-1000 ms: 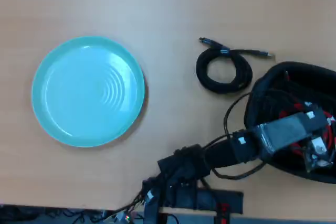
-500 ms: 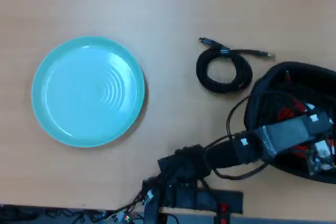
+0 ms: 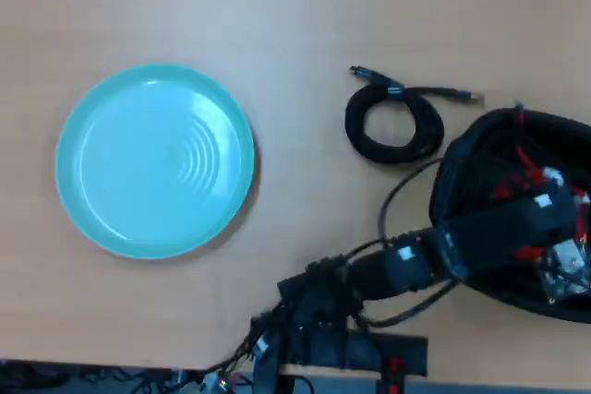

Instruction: Put a black charging cable in a black bowl and put a red charging cable in a green bowl

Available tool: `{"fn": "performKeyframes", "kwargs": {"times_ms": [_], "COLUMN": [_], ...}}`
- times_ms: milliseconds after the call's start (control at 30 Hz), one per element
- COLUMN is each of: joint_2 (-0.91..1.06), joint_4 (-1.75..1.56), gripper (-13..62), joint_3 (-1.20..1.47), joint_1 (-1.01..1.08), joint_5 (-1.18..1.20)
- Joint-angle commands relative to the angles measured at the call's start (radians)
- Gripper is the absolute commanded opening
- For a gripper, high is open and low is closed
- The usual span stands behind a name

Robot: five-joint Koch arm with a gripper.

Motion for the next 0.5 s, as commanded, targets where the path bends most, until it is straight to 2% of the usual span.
{"fn": "performKeyframes", "kwargs": {"times_ms": [0, 300, 467], "joint_2": [0.221, 0.334, 0.426], "joint_4": [-0.008, -0.002, -0.017], "gripper": [-6.6, -6.6, -6.6], "joint_3": [-0.114, -0.267, -0.327], "joint_1": [-0.028, -0.129, -0.267], "joint_5": [0.005, 0.008, 0.009]}}
